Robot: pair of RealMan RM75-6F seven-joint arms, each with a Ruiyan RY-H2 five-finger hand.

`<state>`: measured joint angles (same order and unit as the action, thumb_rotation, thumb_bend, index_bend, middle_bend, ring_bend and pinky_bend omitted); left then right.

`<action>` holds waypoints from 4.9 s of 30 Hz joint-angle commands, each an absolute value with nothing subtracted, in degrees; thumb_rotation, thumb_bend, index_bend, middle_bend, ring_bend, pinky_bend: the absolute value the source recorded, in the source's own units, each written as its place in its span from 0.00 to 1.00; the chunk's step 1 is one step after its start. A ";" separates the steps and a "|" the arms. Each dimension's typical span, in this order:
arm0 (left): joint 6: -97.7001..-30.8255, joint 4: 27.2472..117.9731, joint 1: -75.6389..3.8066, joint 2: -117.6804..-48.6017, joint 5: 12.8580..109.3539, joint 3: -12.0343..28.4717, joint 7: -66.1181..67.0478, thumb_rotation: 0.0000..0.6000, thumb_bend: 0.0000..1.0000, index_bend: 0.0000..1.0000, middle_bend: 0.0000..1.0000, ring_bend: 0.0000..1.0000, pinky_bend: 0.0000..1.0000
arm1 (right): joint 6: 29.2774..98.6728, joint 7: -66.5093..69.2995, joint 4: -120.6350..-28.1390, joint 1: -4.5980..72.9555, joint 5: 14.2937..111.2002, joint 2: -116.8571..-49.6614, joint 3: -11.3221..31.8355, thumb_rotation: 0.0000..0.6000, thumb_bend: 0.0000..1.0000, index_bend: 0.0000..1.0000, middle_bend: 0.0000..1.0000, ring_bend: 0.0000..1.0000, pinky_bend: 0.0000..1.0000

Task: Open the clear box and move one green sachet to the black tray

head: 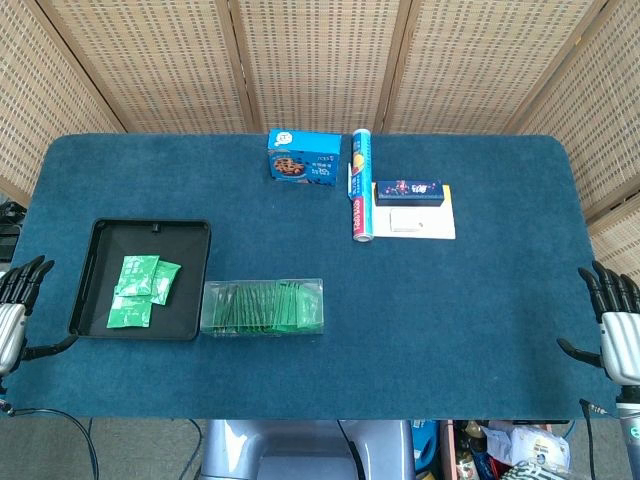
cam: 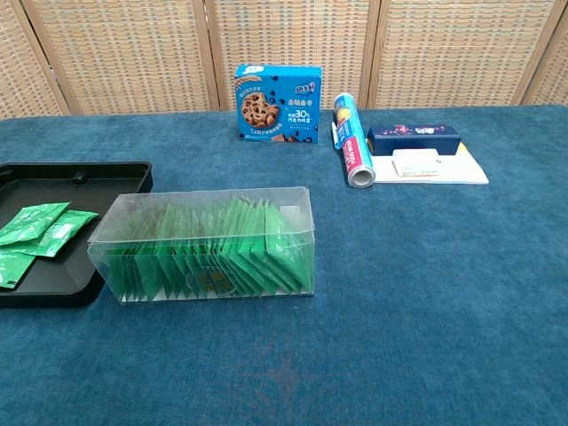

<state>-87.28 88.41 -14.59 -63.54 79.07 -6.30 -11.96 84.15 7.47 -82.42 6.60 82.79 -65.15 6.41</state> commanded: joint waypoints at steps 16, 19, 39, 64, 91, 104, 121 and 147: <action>-68.99 97.01 -28.42 -65.11 86.16 1.18 -6.77 1.00 0.06 0.00 0.00 0.00 0.00 | 82.76 8.92 -83.26 6.84 83.28 -64.27 6.03 1.00 0.00 0.00 0.00 0.00 0.00; -65.13 96.51 -31.81 -67.61 86.60 2.75 -6.19 1.00 0.06 0.00 0.00 0.00 0.00 | 82.29 8.56 -83.23 6.99 83.00 -64.33 6.05 1.00 0.00 0.00 0.00 0.00 0.00; -52.55 89.78 -42.97 -81.52 85.20 6.45 -0.39 1.00 0.06 0.00 0.00 0.00 0.00 | 78.50 9.68 -80.78 7.67 79.56 -64.95 6.69 1.00 0.00 0.00 0.00 0.00 0.00; -49.64 87.75 -44.40 -83.29 80.58 5.94 0.74 1.00 0.36 0.00 0.00 0.00 0.00 | 76.76 11.10 -80.04 7.98 78.94 -64.88 6.75 1.00 0.00 0.00 0.00 0.00 0.00; -38.89 92.83 -48.78 -71.53 61.28 12.70 -3.99 1.00 0.53 0.20 0.00 0.00 0.00 | 76.29 11.09 -80.49 8.22 79.32 -64.75 6.56 1.00 0.00 0.00 0.00 0.00 0.00; -26.93 89.84 -51.13 -68.20 56.83 12.43 -10.46 1.00 0.55 0.22 0.00 0.00 0.00 | 75.86 10.43 -80.57 8.43 79.23 -64.91 6.45 1.00 0.00 0.00 0.00 0.00 0.00; -21.06 87.09 -49.87 -68.58 62.18 14.01 -19.31 1.00 0.57 0.33 0.00 0.00 0.00 | 75.46 9.94 -80.51 8.62 79.15 -65.16 6.31 1.00 0.00 0.00 0.00 0.00 0.00; -15.71 87.96 -48.87 -64.83 70.84 16.62 -29.86 1.00 0.59 0.38 0.00 0.00 0.00 | 75.60 9.90 -80.74 8.61 79.26 -65.02 6.27 1.00 0.00 0.00 0.00 0.00 0.00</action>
<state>-16.27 88.29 -48.50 -65.11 70.39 16.81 -29.89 75.59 9.91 -80.75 8.60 79.26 -65.02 6.27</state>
